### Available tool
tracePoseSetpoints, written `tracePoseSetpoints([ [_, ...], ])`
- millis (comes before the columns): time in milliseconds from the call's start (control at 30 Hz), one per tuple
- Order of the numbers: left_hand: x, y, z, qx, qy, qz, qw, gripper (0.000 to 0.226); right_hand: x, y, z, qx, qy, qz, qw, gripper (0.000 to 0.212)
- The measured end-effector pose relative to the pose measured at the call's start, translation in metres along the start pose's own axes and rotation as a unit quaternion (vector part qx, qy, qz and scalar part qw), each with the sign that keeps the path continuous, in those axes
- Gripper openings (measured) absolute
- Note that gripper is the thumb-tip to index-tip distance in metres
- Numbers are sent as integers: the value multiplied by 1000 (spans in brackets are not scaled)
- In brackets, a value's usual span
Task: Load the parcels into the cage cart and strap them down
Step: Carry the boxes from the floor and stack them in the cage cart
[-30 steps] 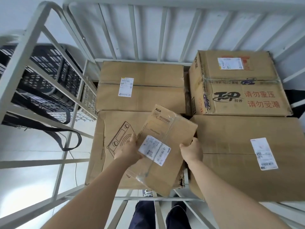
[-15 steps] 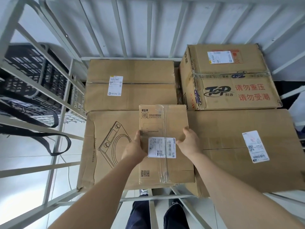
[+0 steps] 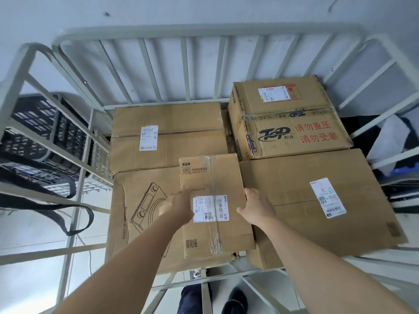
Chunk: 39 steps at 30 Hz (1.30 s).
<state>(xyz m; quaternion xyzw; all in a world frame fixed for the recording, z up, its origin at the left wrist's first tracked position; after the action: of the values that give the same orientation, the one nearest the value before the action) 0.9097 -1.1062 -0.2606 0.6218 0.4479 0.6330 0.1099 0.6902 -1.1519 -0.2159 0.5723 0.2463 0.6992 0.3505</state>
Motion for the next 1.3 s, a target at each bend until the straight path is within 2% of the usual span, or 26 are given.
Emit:
tracePoseSetpoints([
  [133, 37, 37, -33, -80, -44, -50, 995, 35, 38, 28, -17, 20, -2, -31, 999, 50],
  [233, 74, 60, -68, -131, -87, -94, 983, 24, 75, 53, -33, 27, 6, -66, 997, 49],
  [433, 169, 93, -153, -186, -184, -185, 947, 23, 168, 113, -75, 34, 16, -169, 985, 55],
  [600, 238, 103, -226, -218, -276, -236, 906, 33, 252, 154, -128, 52, -22, -253, 966, 39],
  [700, 277, 101, -272, -255, -333, -254, 872, 32, 301, 170, -162, 53, -66, -293, 952, 44],
  [833, 330, 89, -330, -273, -421, -269, 822, 44, 366, 178, -205, 33, -141, -338, 930, 43],
  [967, 392, 67, -377, -299, -515, -281, 753, 36, 436, 167, -241, 21, -227, -369, 901, 41],
  [1100, 454, 28, -412, -324, -597, -264, 684, 32, 509, 139, -279, 0, -319, -374, 871, 41],
  [1300, 546, -48, -444, -341, -677, -244, 605, 34, 619, 78, -333, -22, -451, -348, 822, 50],
])
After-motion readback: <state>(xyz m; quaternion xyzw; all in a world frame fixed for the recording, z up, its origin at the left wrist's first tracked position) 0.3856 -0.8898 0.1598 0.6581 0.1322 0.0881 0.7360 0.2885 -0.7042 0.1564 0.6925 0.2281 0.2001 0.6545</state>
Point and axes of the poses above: each hand's wrist, its own x-axis away from the middle knuckle, its own y-axis out of the back of the hand, z = x × y, the point moved 8 cm from there along -x, towards the middle knuckle, and after that the axes turned 2 degrees about z, right-handed, at the moved point
